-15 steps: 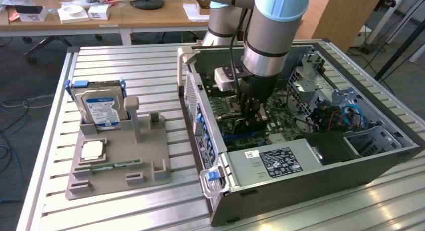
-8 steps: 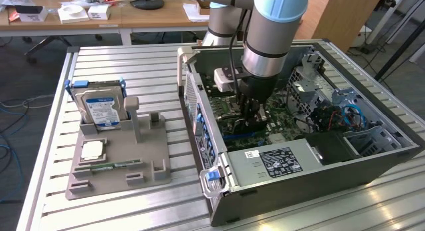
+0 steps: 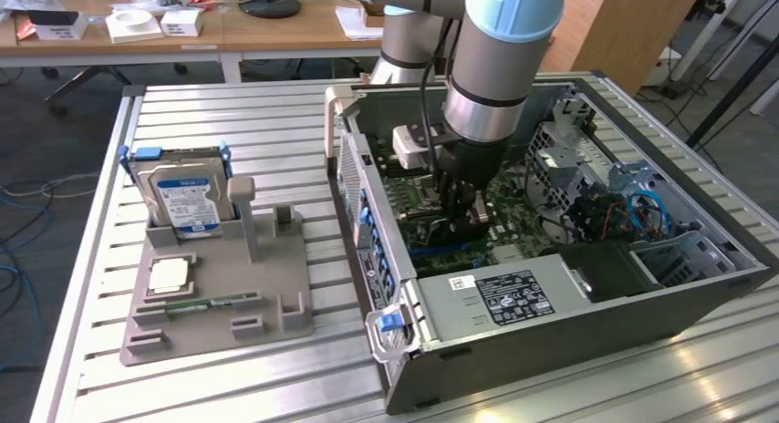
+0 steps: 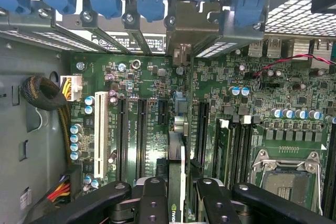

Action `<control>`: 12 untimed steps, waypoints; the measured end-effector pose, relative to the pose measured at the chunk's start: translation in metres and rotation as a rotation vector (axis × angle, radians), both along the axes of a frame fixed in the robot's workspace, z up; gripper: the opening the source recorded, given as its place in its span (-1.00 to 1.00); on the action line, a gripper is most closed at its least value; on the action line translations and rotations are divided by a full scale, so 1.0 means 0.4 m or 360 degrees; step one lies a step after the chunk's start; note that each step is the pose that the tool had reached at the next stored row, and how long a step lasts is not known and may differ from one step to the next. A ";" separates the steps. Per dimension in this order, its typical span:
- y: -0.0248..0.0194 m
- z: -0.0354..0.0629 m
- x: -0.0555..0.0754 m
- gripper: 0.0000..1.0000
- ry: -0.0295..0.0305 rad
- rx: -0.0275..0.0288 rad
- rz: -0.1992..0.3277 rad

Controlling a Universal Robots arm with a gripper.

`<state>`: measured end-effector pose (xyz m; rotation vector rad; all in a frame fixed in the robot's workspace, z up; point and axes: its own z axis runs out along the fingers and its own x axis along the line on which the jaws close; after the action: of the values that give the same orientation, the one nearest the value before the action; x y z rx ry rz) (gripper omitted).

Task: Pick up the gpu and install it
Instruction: 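Insert the gpu into the slot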

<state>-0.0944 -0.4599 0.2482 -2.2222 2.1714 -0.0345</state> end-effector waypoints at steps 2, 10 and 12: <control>0.000 -0.001 0.000 -0.47 0.00000 0.00001 0.0000; 0.000 -0.003 0.000 -0.47 -0.00001 0.00002 0.0000; 0.000 -0.003 0.000 -0.47 -0.00001 0.00002 0.0000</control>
<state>-0.0945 -0.4599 0.2470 -2.2221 2.1714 -0.0345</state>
